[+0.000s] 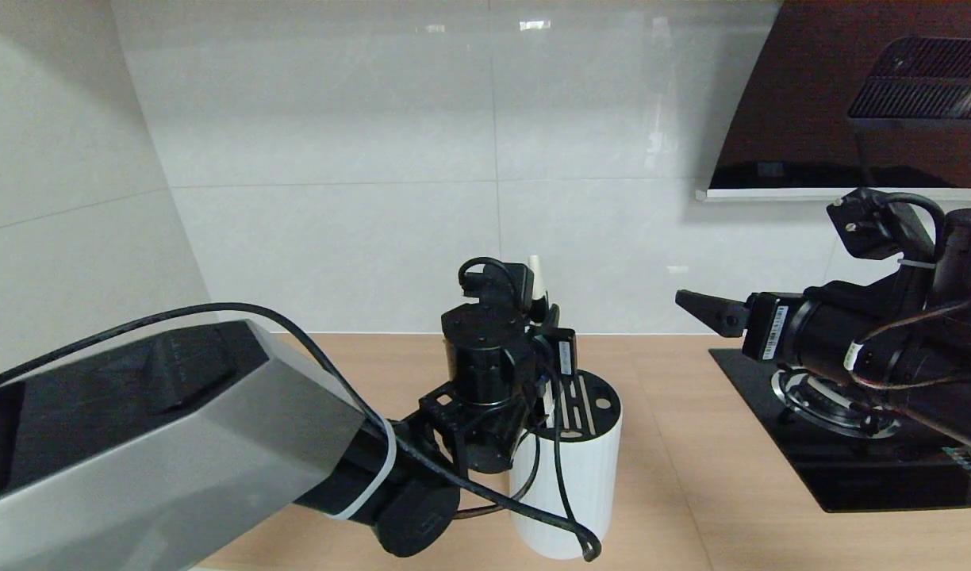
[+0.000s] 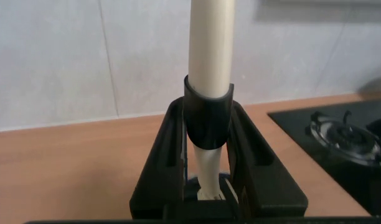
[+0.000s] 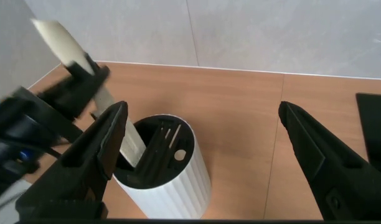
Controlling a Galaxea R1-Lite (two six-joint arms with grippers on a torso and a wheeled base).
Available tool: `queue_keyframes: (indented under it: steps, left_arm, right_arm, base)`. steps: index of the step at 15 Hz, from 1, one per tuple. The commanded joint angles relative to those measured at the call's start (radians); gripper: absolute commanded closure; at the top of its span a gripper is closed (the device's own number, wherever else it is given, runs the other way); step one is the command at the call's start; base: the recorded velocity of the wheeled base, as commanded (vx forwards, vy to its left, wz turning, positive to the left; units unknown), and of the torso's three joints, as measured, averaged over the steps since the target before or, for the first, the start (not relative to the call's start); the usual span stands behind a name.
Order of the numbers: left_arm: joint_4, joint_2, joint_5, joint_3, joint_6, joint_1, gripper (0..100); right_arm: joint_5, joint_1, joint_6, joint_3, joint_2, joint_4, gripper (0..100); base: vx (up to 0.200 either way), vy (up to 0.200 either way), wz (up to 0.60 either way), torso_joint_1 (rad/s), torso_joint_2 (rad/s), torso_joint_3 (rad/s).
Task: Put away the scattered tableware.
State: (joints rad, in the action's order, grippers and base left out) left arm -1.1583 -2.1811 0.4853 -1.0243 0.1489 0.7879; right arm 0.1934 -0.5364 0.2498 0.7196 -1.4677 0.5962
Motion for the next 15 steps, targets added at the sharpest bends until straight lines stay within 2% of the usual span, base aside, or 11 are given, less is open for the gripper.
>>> queue_keyframes:
  steps: [1,3,5,15]
  left_arm:
    - [0.000,-0.029,0.004,0.001,0.003,0.010,100]
    - [-0.001,-0.045,0.006,0.007,0.008,0.025,100]
    - [0.006,-0.057,0.007,0.024,0.031,0.042,100]
    - [0.005,-0.072,0.009,0.056,0.032,0.045,100]
  right_arm:
    - [0.000,-0.001,0.000,0.000,-0.003,0.001,0]
    - [0.000,-0.001,-0.001,-0.002,-0.003,0.001,0]
    - [-0.002,-0.001,-0.001,-0.008,-0.003,0.001,0]
    - [-0.003,-0.001,-0.012,-0.009,-0.008,0.001,0]
  base:
    - [0.000,0.000,0.00,0.000,0.00,0.000]
    - [0.000,0.000,0.00,0.000,0.00,0.000]
    - [0.000,0.000,0.00,0.000,0.00,0.000]
    - [0.000,0.000,0.00,0.000,0.00,0.000]
